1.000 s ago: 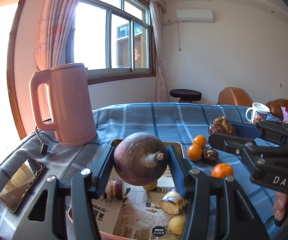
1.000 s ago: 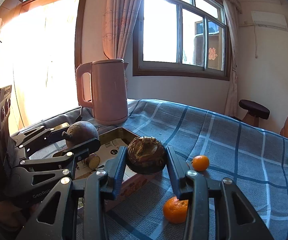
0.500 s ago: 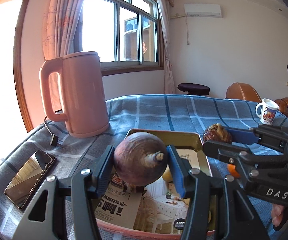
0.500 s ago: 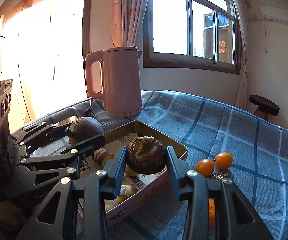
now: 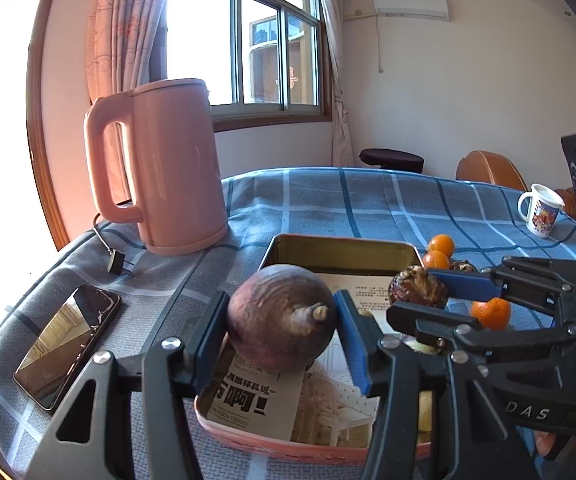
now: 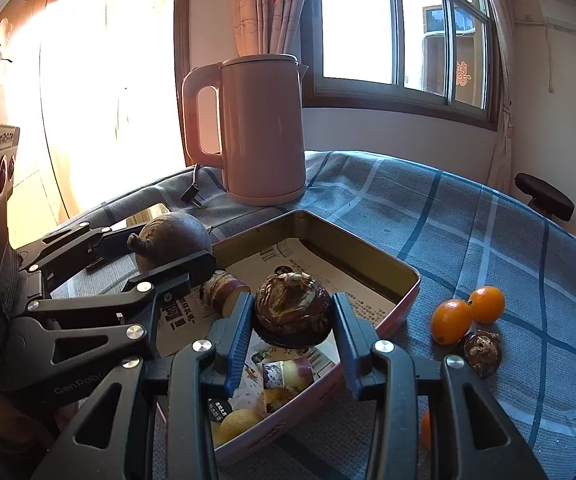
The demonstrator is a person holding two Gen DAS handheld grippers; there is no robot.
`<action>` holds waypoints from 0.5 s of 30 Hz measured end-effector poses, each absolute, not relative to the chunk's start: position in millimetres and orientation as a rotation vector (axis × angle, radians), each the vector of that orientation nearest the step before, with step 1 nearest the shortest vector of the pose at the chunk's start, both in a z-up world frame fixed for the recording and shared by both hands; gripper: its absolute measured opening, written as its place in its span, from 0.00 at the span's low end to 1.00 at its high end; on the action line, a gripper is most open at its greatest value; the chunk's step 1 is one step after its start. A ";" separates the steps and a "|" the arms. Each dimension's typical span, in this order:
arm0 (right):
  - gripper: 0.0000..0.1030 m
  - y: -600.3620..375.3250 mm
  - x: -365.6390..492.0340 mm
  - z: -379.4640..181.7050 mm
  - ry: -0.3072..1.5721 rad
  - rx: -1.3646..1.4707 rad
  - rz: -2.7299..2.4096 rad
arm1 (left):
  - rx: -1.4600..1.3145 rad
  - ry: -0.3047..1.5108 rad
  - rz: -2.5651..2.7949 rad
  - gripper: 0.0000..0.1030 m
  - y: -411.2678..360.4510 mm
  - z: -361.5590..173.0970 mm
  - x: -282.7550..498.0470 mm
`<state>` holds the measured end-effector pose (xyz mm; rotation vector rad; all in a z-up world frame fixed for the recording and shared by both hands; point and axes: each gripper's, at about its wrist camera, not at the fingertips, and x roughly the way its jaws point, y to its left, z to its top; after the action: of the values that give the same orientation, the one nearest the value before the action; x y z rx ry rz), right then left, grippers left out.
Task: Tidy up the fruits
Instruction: 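Lower the beet into the tin box while the right tool releases the mangosteen there, then grasp an orange mandarin with the right tool and lift it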
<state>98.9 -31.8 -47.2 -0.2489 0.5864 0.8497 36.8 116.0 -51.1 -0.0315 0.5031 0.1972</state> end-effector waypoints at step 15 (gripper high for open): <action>0.47 -23.1 101.9 -62.1 0.656 -0.269 0.875 | -0.050 0.564 0.220 0.63 123.9 -62.0 32.0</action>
<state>101.9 -23.1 -62.1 -0.2688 0.6562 0.8753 32.0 123.9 -62.0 -0.0501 0.5642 0.2204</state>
